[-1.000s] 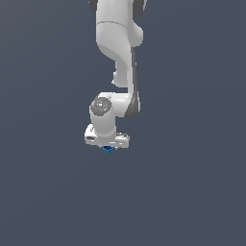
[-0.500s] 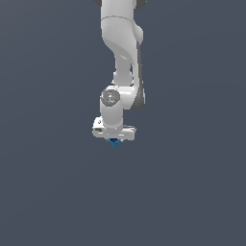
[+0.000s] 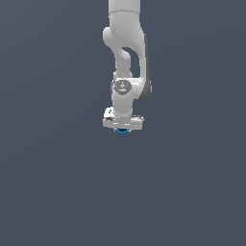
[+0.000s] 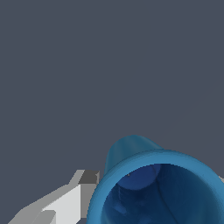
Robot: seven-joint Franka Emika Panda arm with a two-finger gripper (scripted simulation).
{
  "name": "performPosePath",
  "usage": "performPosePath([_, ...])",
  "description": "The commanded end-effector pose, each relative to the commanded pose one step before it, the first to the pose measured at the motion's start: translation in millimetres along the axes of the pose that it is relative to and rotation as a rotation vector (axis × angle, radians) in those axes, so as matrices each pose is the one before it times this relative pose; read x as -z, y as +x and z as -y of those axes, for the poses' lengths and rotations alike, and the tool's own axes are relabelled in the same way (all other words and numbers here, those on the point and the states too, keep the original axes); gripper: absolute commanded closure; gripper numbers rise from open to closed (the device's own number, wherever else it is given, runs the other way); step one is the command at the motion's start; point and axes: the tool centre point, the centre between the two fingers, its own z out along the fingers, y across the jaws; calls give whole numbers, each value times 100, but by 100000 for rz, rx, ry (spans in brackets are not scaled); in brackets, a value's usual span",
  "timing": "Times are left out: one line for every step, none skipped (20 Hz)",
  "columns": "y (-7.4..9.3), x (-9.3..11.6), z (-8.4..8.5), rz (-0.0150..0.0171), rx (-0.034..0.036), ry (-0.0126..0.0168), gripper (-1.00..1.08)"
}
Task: Pick up the object and move it to a goal position.
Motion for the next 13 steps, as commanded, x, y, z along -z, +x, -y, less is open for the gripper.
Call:
performPosePath([-1260,84,717,-137,-42,8,108])
performPosePath([-423,12,248,0,0,0,108])
performPosePath([-386,11,227,0,0,0,108])
performPosePath([-348,10,205,0,0,0,108])
performPosePath([-309,9,184,0,0,0,108])
performPosePath([-269,8,162,0,0,0,108])
performPosePath([-228,6,141,0,0,0,108])
performPosePath([-187,5,120,0,0,0,108])
performPosePath([-145,4,100,0,0,0,108])
performPosePath([-103,3,79,0,0,0,108])
performPosePath([-60,2,59,0,0,0,108])
performPosePath([-18,1,38,0,0,0,108])
performPosePath([10,0,13,0,0,0,108])
